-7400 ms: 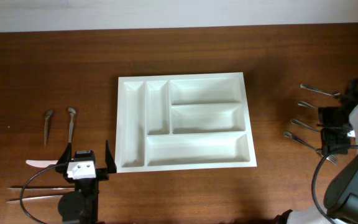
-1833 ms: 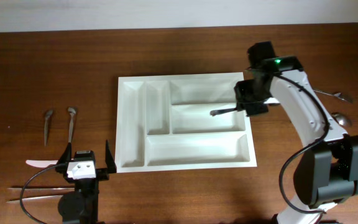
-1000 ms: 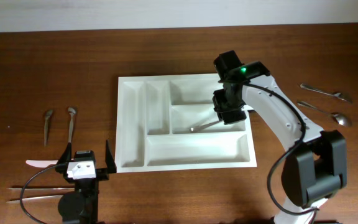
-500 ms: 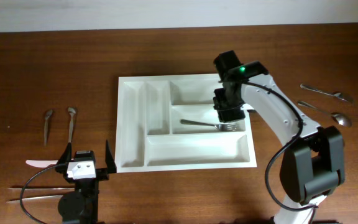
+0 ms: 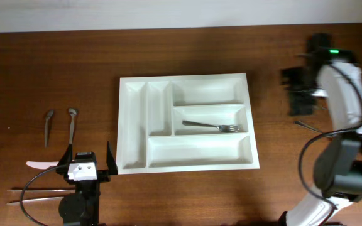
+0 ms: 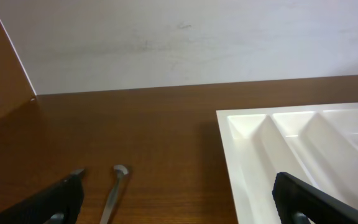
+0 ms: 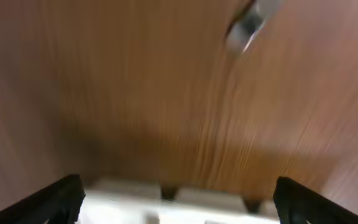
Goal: Pack container
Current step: 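Open the right gripper and return it to the utensils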
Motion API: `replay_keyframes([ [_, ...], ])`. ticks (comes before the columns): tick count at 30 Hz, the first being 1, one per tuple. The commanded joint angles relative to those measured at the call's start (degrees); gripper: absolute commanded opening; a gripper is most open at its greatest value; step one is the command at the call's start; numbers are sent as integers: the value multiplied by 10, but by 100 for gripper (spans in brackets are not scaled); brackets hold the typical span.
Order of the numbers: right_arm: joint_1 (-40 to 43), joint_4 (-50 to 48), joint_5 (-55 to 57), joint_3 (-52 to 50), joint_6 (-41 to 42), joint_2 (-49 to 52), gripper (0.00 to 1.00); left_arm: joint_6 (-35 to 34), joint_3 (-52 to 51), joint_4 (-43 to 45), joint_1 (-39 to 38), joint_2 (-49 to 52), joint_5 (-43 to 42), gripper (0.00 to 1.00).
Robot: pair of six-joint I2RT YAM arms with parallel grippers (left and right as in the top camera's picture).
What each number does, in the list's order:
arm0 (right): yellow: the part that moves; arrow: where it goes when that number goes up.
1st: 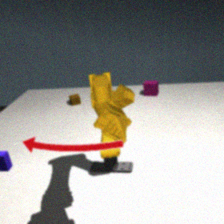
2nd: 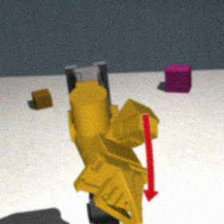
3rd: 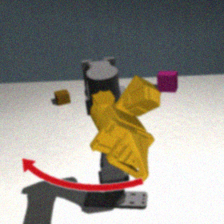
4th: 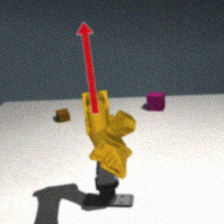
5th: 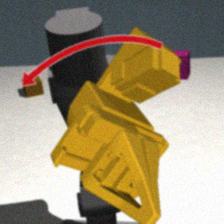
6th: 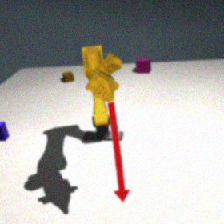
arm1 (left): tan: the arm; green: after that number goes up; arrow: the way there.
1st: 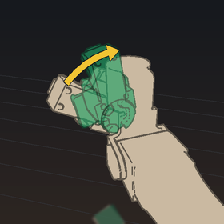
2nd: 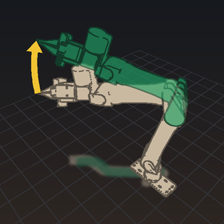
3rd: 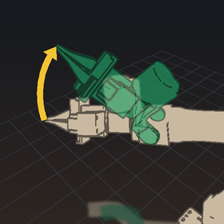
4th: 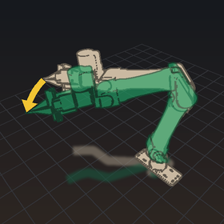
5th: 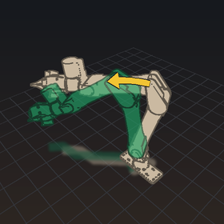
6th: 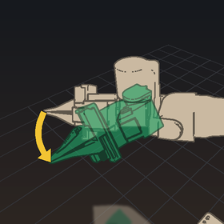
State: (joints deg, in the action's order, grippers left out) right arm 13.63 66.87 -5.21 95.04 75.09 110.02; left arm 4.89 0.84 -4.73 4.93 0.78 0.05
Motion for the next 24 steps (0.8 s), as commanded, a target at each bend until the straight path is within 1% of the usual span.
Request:
replay_keyframes([
  [1, 70, 6, 1, 9, -21, 3, 99, -3, -3, 0, -3, -4, 2, 99],
  [5, 144, 6, -1, 9, -88, 3, 99, -3, -3, 0, -3, -4, 2, 99],
  [6, 155, 7, -1, 8, -93, 3, 99, -3, -3, 0, -3, -4, 2, 99],
  [10, 194, 11, 4, 7, -90, 3, 99, -3, -3, 0, -3, -4, 2, 99],
  [12, 204, 14, 30, 6, -81, 3, 99, -3, -3, 0, -3, -4, 2, 99],
  [17, 210, 19, 91, -12, -32, 5, 99, -3, -3, 0, -3, -4, 2, 99],
  [19, 209, 17, 89, -19, -19, 10, 99, -3, -3, 0, -3, -4, 2, 99],
  [24, 207, 15, 87, -22, -22, 43, 99, -3, -3, 0, -3, -4, 2, 99],
])
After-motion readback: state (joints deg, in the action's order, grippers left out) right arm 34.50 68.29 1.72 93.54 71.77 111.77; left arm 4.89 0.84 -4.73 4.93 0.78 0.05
